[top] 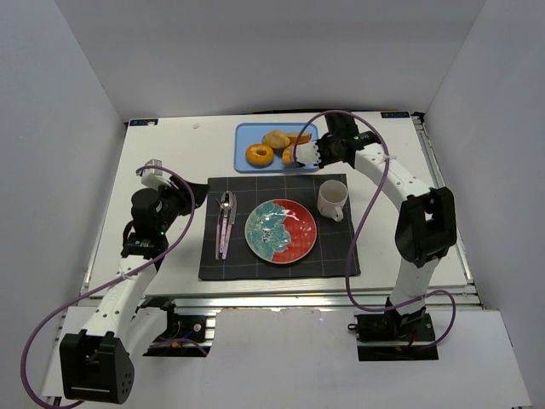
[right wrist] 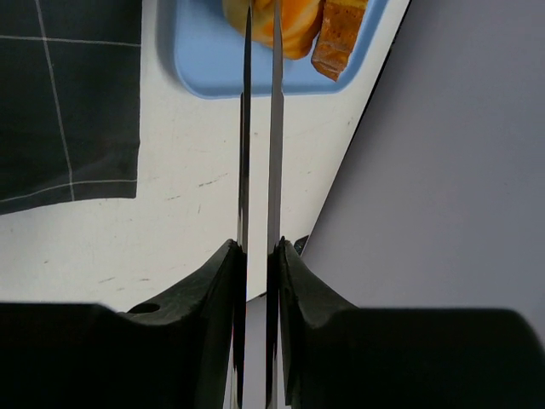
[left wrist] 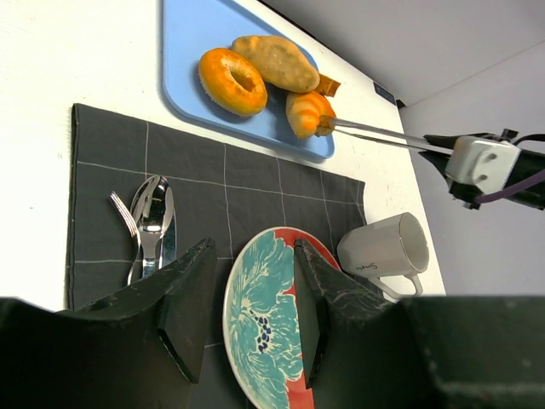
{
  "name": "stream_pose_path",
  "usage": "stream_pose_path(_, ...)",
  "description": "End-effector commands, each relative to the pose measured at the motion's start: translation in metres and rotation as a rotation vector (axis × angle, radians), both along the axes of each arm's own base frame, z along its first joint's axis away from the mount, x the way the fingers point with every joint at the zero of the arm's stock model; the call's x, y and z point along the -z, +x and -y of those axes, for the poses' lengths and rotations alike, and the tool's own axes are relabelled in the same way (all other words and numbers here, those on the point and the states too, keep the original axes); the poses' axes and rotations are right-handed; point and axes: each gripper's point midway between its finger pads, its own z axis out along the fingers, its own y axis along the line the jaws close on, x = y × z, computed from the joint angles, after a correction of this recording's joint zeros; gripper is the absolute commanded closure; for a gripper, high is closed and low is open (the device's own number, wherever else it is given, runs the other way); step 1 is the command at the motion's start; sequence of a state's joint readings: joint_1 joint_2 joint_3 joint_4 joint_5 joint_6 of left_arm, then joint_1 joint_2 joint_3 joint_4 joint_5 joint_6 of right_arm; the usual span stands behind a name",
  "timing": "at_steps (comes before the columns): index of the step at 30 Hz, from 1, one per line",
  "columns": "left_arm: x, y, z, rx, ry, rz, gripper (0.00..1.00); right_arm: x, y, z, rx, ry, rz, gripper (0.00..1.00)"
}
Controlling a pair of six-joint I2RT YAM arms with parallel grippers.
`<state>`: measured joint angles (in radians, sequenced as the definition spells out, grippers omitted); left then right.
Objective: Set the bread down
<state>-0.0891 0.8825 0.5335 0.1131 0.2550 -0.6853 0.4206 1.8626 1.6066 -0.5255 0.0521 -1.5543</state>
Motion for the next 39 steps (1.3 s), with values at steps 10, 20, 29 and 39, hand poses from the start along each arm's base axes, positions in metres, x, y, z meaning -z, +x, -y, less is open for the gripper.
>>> stream_pose_path(10,-0.011,-0.002,0.002,0.006,-0.003,0.033,0.49,-0.058,-0.034,-0.007,-0.014,0.205,0.01,1.0)
stream_pose_path(20,-0.012,-0.004,0.001,0.002,-0.005,0.037,0.49,-0.066,-0.045,-0.015,-0.026,0.272,-0.027,1.0)
stream_pose_path(29,-0.011,-0.007,0.0,0.002,0.0,0.034,0.49,-0.086,-0.039,-0.024,0.01,0.369,-0.057,1.0)
stream_pose_path(39,-0.009,-0.008,0.0,-0.002,0.0,0.029,0.49,-0.091,-0.033,-0.033,0.04,0.433,-0.092,1.0)
